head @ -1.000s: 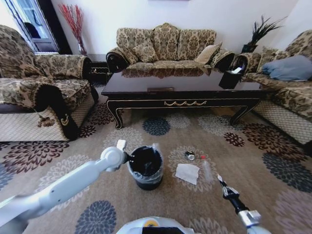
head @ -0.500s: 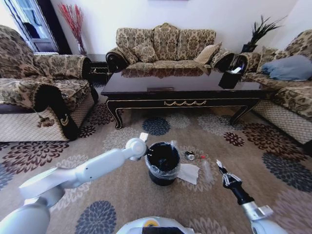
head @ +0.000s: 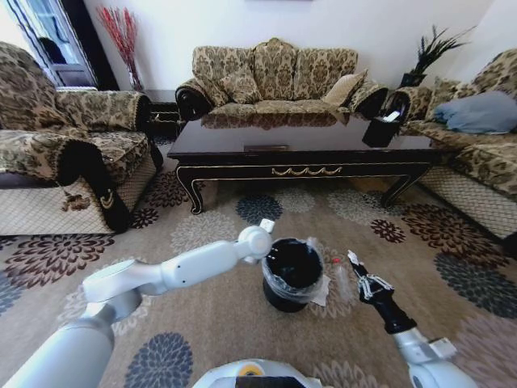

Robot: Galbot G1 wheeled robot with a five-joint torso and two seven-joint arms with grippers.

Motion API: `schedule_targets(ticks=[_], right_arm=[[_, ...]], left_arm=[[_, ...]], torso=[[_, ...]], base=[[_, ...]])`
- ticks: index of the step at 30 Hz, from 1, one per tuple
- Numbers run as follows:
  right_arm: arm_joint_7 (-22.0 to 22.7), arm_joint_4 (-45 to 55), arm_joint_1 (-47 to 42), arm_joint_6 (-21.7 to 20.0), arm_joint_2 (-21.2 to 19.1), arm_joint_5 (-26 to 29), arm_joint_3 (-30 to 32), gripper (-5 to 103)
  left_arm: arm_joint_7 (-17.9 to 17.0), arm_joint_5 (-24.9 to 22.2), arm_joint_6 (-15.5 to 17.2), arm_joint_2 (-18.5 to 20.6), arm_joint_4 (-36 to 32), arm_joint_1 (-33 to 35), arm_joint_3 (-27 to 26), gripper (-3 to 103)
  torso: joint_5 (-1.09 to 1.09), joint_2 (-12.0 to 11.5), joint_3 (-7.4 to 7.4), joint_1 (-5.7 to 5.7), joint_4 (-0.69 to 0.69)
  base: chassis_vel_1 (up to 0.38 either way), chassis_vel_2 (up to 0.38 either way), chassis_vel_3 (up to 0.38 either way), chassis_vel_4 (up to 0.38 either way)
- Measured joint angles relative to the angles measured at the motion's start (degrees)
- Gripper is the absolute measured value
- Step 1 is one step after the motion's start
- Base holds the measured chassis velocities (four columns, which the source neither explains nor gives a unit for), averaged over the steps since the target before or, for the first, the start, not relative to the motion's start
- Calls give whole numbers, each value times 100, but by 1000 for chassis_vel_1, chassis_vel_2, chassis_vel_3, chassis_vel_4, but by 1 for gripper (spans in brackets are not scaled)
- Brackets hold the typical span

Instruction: Move to the front of the table and pick up the trash from the floor, then place it into the trash bin.

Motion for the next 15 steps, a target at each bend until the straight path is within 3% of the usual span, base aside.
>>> schedule_targets(ticks=[15], right_arm=[[106,-94,189,-212,94,-635,-545,0]], left_arm=[[-140,-115,0,-34,-284,79,100,2]], torso=[[0,0,0,0,2]], base=[[0,0,0,0]])
